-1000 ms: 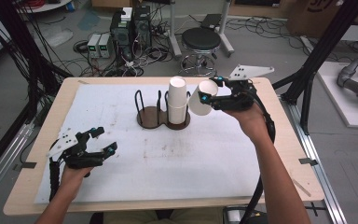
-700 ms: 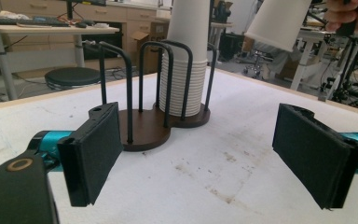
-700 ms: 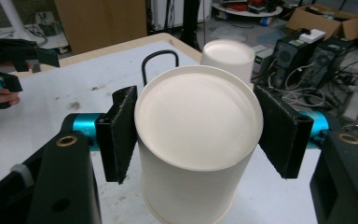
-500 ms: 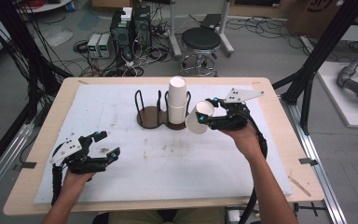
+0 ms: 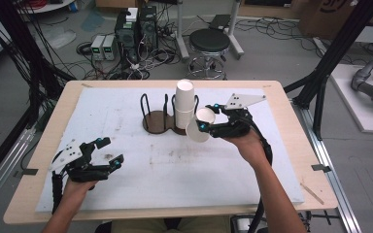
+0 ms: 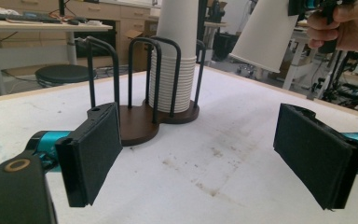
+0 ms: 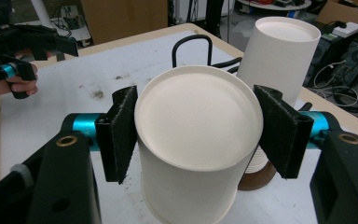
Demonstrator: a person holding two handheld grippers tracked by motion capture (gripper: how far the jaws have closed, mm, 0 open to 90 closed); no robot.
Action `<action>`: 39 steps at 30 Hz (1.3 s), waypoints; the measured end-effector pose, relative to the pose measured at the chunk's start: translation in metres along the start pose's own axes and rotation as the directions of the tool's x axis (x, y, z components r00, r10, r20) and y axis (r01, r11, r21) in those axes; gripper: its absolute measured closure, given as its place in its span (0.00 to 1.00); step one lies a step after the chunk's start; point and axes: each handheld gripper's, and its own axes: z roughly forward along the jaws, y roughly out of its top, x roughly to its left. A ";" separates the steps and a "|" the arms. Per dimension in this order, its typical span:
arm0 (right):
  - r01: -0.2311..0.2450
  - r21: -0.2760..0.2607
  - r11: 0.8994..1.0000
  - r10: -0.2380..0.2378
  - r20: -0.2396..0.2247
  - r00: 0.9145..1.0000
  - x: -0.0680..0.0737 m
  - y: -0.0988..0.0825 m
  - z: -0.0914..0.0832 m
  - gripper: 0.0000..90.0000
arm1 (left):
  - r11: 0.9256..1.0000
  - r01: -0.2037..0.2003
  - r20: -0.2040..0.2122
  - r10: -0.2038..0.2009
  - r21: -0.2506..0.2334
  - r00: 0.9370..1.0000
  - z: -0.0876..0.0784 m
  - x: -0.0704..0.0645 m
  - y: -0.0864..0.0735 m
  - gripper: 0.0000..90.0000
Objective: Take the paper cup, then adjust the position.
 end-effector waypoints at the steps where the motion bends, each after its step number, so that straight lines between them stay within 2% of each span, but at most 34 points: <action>1: 0.000 0.000 1.000 0.000 0.000 1.000 0.000 0.000 0.000 0.39 | 1.000 0.000 0.000 0.000 0.000 1.000 0.000 0.000 0.000 0.16; 4: -0.002 -0.015 1.000 0.001 -0.010 1.000 0.002 0.001 -0.002 0.39 | 1.000 0.002 0.023 -0.002 0.000 1.000 0.004 -0.002 0.002 0.16; 7: -0.003 -0.015 1.000 0.003 -0.018 1.000 0.004 0.001 -0.002 0.39 | 1.000 -0.012 0.043 0.012 0.002 0.999 0.008 -0.006 0.004 0.16; 10: -0.016 -0.027 1.000 0.015 -0.037 0.999 0.009 0.001 0.000 0.39 | 1.000 -0.024 0.073 0.023 0.013 0.997 0.016 -0.012 0.005 0.16; 15: -0.008 -0.029 1.000 0.006 -0.059 0.998 0.015 0.002 0.005 0.39 | 0.999 -0.040 0.107 0.037 0.025 0.994 0.023 -0.019 0.005 0.16; 16: 0.002 -0.026 1.000 -0.004 -0.076 0.997 0.019 0.002 0.009 0.39 | 0.998 -0.049 0.130 0.045 0.032 0.991 0.026 -0.022 0.005 0.17; 23: 0.013 -0.017 1.000 -0.016 -0.130 0.991 0.031 0.003 0.019 0.39 | 0.997 -0.072 0.177 0.066 0.028 0.982 0.034 -0.029 0.008 0.17; 24: 0.018 -0.018 1.000 -0.021 -0.143 0.990 0.033 0.004 0.021 0.39 | 0.995 -0.098 0.188 0.091 0.029 0.978 0.038 -0.032 0.010 0.17; 25: 0.018 -0.020 1.000 -0.020 -0.149 0.989 0.035 0.004 0.022 0.39 | 0.995 -0.098 0.188 0.091 0.029 0.978 0.038 -0.032 0.010 0.17; 26: 0.016 -0.022 1.000 -0.019 -0.160 0.987 0.036 0.004 0.023 0.39 | 0.994 -0.109 0.203 0.103 0.022 0.974 0.042 -0.034 0.012 0.17; 27: 0.016 -0.022 1.000 -0.019 -0.160 0.987 0.036 0.004 0.023 0.39 | 0.994 -0.109 0.203 0.103 0.022 0.974 0.042 -0.034 0.012 0.17; 28: 0.017 -0.020 1.000 -0.020 -0.173 0.985 0.039 0.005 0.026 0.39 | 0.992 -0.126 0.213 0.123 -0.003 0.969 0.046 -0.035 0.013 0.17; 29: 0.017 -0.020 1.000 -0.020 -0.173 0.985 0.039 0.005 0.026 0.39 | 0.992 -0.126 0.213 0.123 -0.003 0.969 0.046 -0.035 0.013 0.17; 30: 0.023 -0.013 1.000 -0.025 -0.183 0.983 0.041 0.005 0.028 0.39 | 0.990 -0.140 0.215 0.141 -0.020 0.966 0.051 -0.035 0.015 0.17; 33: 0.026 -0.010 1.000 -0.028 -0.193 0.981 0.044 0.006 0.030 0.39 | 0.990 -0.136 0.224 0.138 -0.023 0.965 0.055 -0.036 0.016 0.17; 39: 0.028 0.000 1.000 -0.027 -0.212 0.977 0.048 0.007 0.034 0.39 | 0.993 -0.122 0.256 0.116 0.006 0.960 0.069 -0.037 0.016 0.17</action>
